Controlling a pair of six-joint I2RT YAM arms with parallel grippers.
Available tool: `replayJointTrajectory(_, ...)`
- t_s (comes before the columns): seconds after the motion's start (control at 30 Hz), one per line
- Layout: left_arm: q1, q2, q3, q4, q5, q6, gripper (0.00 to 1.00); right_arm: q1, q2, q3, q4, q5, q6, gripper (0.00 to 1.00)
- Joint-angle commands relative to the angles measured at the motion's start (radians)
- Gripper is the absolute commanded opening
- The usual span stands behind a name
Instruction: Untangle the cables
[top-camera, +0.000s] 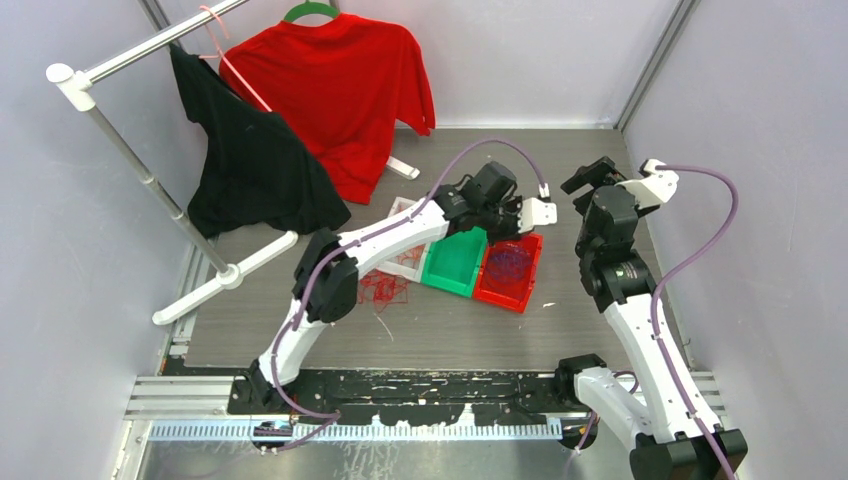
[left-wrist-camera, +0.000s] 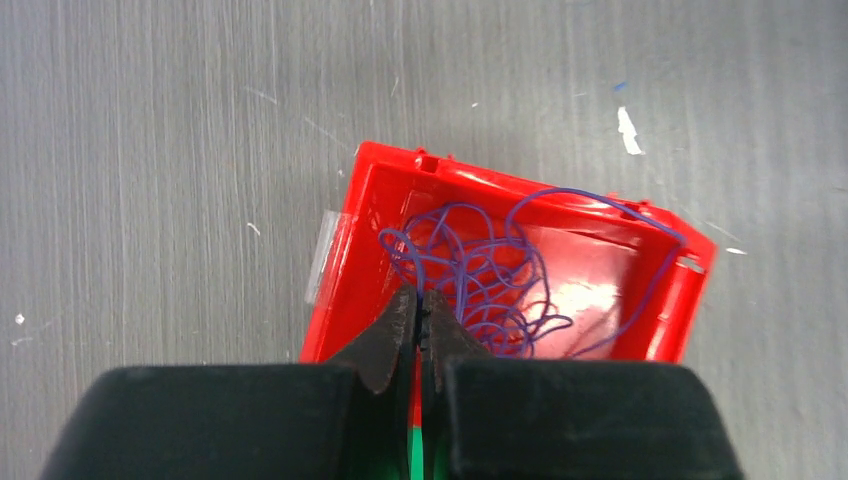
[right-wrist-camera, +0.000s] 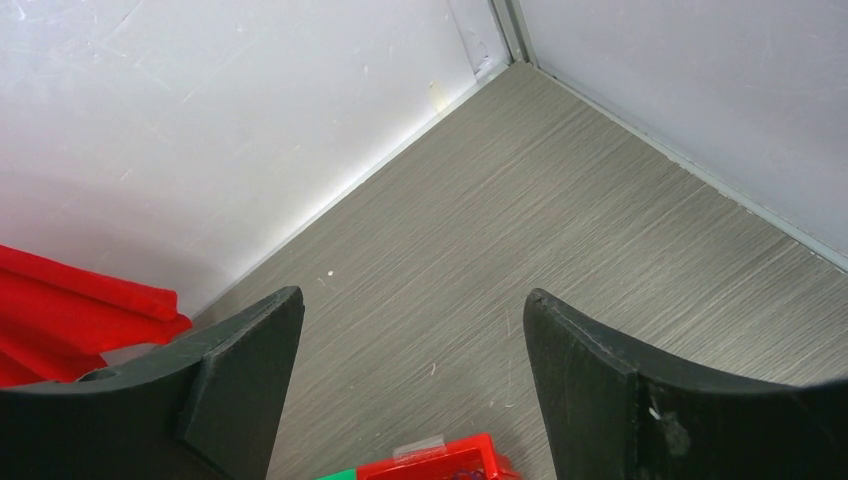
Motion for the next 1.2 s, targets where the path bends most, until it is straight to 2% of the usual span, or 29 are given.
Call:
replayJointTrajectory(0.0, -0.033, 0.058, 0.061, 0.079, -0.165, -0.01, 0.0, -0.01, -0.029, 0.038, 0.009, 0.013, 0.002, 0.86)
replayJointTrajectory(0.2, -0.057, 0.12, 0.064, 0.029, -0.269, 0.045, 0.0, -0.012, -0.037, 0.037, -0.003, 0.011, 0.0, 0.86)
replayJointTrajectory(0.4, -0.061, 0.134, 0.129, -0.098, -0.271, 0.059, 0.01, -0.012, -0.035, 0.042, -0.004, -0.003, -0.001, 0.86)
replayJointTrajectory(0.43, -0.061, 0.127, 0.144, -0.12, -0.266, 0.062, 0.06, -0.012, -0.034, 0.043, -0.004, -0.009, 0.002, 0.86)
replayJointTrajectory(0.5, -0.058, 0.105, 0.17, -0.17, -0.248, 0.071, 0.28, -0.012, -0.03, 0.045, -0.006, -0.018, 0.005, 0.86)
replayJointTrajectory(0.53, -0.058, 0.09, 0.177, -0.191, -0.24, 0.069, 0.36, -0.013, -0.029, 0.046, -0.009, -0.018, 0.007, 0.86)
replayJointTrajectory(0.67, -0.057, -0.001, 0.131, -0.246, -0.187, 0.038, 0.51, -0.012, -0.033, 0.046, -0.018, -0.017, -0.002, 0.85)
replayJointTrajectory(0.8, -0.051, -0.079, 0.099, -0.309, -0.161, 0.032, 0.6, -0.013, -0.041, 0.056, -0.033, -0.009, -0.023, 0.85)
replayJointTrajectory(0.83, -0.046, -0.089, 0.113, -0.35, -0.153, 0.025, 0.66, -0.012, -0.041, 0.06, -0.038, -0.012, -0.026, 0.85)
replayJointTrajectory(0.9, -0.021, -0.103, 0.183, -0.446, -0.122, 0.001, 0.84, -0.012, -0.04, 0.071, -0.041, -0.033, -0.034, 0.85)
replayJointTrajectory(1.03, 0.063, -0.172, 0.262, -0.669, -0.071, -0.025, 0.93, -0.013, -0.023, 0.075, -0.031, -0.116, -0.032, 0.86)
replayJointTrajectory(1.1, 0.137, -0.253, 0.194, -0.729, -0.036, -0.013, 0.92, -0.013, -0.008, 0.066, -0.02, -0.163, -0.013, 0.86)
replayJointTrajectory(1.17, 0.223, -0.365, 0.062, -0.747, 0.001, 0.01, 0.89, -0.013, 0.014, 0.055, -0.01, -0.213, 0.01, 0.86)
